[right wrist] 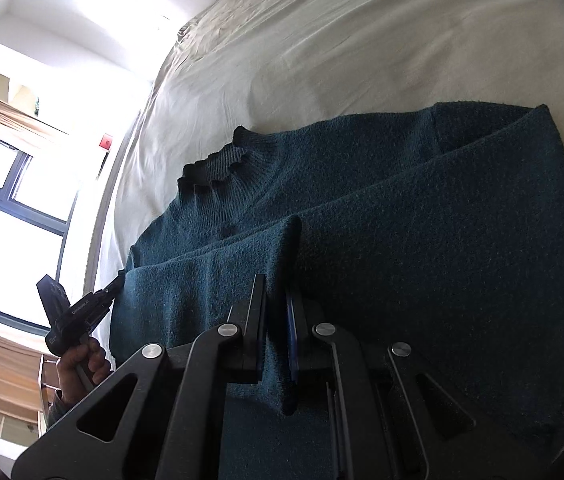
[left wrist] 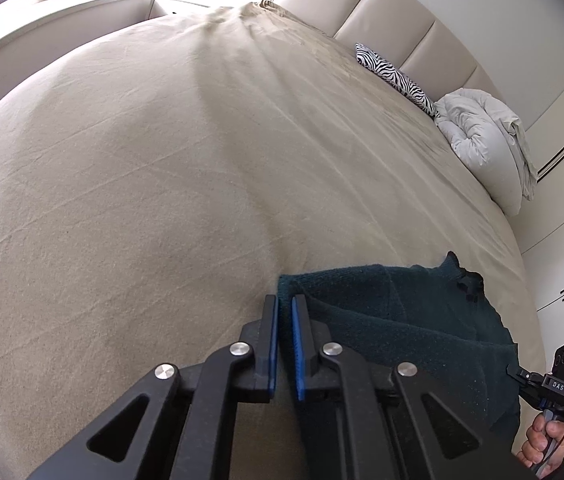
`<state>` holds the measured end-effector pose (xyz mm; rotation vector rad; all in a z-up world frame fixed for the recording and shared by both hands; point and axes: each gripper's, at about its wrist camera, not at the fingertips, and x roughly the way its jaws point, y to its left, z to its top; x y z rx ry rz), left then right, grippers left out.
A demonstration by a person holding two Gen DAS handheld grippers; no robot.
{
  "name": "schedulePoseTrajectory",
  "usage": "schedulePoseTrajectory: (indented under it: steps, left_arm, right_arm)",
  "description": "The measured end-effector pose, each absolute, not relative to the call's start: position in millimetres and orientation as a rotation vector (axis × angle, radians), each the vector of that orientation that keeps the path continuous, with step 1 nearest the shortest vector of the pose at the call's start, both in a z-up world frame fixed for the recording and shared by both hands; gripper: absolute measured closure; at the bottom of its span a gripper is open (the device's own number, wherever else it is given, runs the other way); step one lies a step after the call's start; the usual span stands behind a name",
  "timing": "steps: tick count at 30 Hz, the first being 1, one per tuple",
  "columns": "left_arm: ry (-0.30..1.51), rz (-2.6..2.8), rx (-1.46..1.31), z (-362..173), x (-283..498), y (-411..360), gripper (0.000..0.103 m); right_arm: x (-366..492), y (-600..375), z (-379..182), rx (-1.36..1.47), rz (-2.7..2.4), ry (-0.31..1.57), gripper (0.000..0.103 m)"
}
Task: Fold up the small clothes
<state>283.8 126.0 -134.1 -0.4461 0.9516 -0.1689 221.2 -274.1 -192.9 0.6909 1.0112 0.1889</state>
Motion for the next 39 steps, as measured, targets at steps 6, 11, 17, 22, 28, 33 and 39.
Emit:
schedulePoseTrajectory:
  steps: [6,11,17,22,28,33,39]
  left_arm:
    - [0.93,-0.153,-0.436,-139.8,283.7,131.4,0.096]
    - [0.915,-0.151,-0.408,-128.7,276.6,124.3,0.096]
    - [0.847,-0.174,-0.345,-99.3,240.0,108.9,0.052]
    - [0.915,-0.178,-0.211,-105.5,219.6,85.7,0.052]
    - [0.961,-0.168,-0.152,-122.4,204.1,82.7,0.053]
    - [0.978,-0.189,-0.191,-127.5,201.5,91.0,0.086]
    - [0.933,-0.17,-0.068,-128.1,188.0,80.3,0.091]
  right_arm:
    - [223.6,-275.0,-211.1,0.699,0.164,1.043,0.096]
    - [216.0,-282.2,-209.4,0.745,0.167,1.023,0.095]
    - [199.9,-287.9,-209.5,0.819,0.174,1.033,0.094]
    - [184.0,-286.0,-214.4,0.834,0.185,1.024,0.094]
    - [175.3,-284.8,-209.6,0.799,0.154,1.025,0.095]
    - [172.6,-283.5,-206.3,0.766,0.124,1.025,0.096]
    - [166.7,-291.6,-207.2,0.786,0.094,1.003,0.097]
